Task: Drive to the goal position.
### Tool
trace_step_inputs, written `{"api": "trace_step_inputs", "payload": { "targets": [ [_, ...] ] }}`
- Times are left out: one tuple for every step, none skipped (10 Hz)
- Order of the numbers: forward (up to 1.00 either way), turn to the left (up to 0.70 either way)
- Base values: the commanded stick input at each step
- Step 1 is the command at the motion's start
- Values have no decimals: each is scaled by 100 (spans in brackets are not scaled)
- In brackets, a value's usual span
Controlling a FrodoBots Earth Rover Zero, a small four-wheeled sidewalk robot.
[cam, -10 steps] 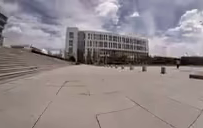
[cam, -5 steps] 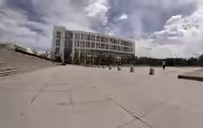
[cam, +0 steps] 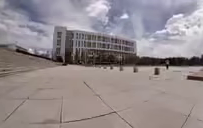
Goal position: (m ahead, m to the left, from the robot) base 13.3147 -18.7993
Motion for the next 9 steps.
{"api": "trace_step_inputs", "payload": {
  "targets": [
    [100, 0],
    [100, 0],
    [100, 0],
    [100, 0],
    [100, 0],
    [100, 0],
    [100, 0],
    [100, 0],
    [100, 0]
  ]
}}
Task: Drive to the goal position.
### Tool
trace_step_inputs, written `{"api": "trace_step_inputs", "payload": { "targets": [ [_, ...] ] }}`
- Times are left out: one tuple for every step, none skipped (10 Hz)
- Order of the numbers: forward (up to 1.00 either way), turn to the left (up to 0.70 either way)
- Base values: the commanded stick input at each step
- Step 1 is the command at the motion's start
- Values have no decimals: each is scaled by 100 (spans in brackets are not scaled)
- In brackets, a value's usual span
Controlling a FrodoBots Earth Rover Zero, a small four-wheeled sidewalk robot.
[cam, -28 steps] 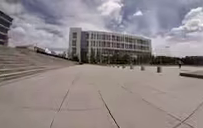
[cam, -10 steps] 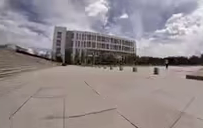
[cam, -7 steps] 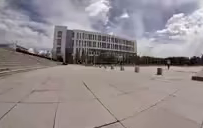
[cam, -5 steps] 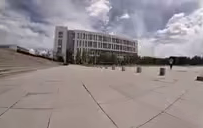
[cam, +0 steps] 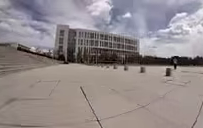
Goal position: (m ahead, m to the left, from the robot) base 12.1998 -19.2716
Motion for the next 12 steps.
{"api": "trace_step_inputs", "payload": {
  "targets": [
    [100, 0],
    [100, 0],
    [100, 0],
    [100, 0],
    [100, 0],
    [100, 0],
    [100, 0],
    [100, 0],
    [100, 0],
    [100, 0],
    [100, 0],
    [100, 0]
  ]
}}
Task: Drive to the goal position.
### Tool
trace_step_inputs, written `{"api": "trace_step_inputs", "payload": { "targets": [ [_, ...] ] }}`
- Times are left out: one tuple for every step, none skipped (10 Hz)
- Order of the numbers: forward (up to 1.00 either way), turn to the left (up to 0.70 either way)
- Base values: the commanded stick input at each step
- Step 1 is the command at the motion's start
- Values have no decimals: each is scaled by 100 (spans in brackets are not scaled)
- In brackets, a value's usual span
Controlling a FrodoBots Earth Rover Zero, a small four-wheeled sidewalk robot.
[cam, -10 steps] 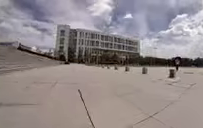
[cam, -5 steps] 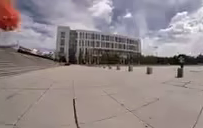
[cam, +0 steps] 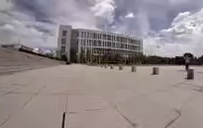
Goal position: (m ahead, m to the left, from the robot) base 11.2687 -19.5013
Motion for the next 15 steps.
{"api": "trace_step_inputs", "payload": {
  "targets": [
    [100, -8],
    [100, -19],
    [100, -25],
    [100, -30],
    [100, -39],
    [100, -40],
    [100, -40],
    [100, -40],
    [100, -34],
    [100, -21],
    [100, -2],
    [100, 0],
    [100, -3],
    [100, -11],
    [100, -22]
  ]
}}
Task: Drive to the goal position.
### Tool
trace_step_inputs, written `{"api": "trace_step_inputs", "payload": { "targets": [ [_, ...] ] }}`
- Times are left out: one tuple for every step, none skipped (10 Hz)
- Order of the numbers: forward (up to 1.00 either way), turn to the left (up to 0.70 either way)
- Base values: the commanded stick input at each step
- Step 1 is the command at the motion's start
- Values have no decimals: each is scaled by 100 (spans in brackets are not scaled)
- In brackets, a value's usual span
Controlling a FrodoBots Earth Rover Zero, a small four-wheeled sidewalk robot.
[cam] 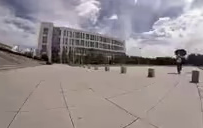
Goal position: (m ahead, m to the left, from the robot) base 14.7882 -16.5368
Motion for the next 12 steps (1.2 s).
{"api": "trace_step_inputs", "payload": {
  "targets": [
    [100, -10],
    [100, -3],
    [100, -2],
    [100, 0],
    [100, 0],
    [100, 0],
    [100, 0],
    [100, 0],
    [100, 0],
    [100, 0],
    [100, -2],
    [100, -4]
  ]
}}
